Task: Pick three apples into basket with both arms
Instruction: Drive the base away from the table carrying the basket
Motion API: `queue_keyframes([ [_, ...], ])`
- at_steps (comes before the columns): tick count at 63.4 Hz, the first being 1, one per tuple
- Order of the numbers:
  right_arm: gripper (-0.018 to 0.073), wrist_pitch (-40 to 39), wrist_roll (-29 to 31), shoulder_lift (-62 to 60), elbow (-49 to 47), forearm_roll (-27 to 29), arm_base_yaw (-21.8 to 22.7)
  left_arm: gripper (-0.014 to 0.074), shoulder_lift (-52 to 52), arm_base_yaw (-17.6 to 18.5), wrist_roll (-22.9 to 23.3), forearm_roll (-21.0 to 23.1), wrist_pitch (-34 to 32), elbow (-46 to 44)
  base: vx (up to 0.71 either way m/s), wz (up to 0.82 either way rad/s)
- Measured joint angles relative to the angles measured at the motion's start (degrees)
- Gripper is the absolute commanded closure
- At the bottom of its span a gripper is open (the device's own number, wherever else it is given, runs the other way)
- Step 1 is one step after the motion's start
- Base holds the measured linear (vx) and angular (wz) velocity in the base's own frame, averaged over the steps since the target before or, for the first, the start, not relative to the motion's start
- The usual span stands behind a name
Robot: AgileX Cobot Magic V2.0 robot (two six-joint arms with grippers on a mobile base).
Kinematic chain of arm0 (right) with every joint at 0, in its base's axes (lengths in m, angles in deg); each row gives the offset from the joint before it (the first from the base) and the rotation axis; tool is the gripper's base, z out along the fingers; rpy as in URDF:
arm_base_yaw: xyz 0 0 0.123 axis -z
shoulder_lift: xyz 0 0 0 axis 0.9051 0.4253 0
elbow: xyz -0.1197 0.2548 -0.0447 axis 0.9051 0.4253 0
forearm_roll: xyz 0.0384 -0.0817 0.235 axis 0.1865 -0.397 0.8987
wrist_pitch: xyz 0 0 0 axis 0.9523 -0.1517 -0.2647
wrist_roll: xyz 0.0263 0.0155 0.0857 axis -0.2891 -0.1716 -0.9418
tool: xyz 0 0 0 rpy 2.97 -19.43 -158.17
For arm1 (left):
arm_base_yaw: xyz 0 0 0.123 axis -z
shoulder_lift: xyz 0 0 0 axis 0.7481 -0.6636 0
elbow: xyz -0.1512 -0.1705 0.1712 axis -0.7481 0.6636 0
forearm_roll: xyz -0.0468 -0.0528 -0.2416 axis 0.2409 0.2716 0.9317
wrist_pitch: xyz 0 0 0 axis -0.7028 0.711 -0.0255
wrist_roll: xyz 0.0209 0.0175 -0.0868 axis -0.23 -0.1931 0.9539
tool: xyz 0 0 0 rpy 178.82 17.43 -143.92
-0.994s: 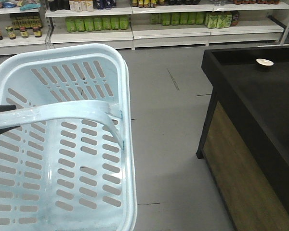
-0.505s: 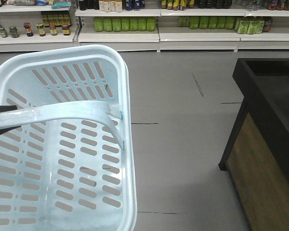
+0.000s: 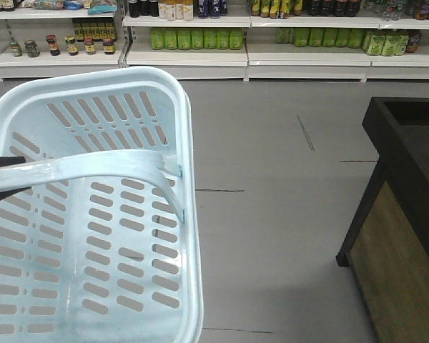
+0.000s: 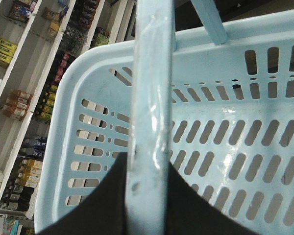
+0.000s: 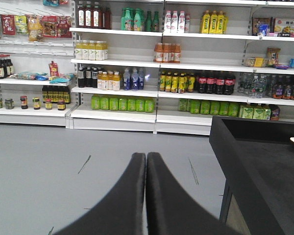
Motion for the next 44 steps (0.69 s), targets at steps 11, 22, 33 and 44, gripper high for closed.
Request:
queue_keyframes([
  [11,0.0568,0.0,0.0,0.0,0.0,0.0,0.0,0.0604,0.0,0.0,0.0,0.0,0.0,0.0,0.12,-0.02],
  [22,0.0568,0.0,0.0,0.0,0.0,0.0,0.0,0.0604,0.0,0.0,0.0,0.0,0.0,0.0,0.13,-0.05],
  [33,0.0568,0.0,0.0,0.0,0.0,0.0,0.0,0.0604,0.0,0.0,0.0,0.0,0.0,0.0,0.14,-0.04],
  [44,0.0568,0.0,0.0,0.0,0.0,0.0,0.0,0.0604,0.0,0.0,0.0,0.0,0.0,0.0,0.13,-0.04],
])
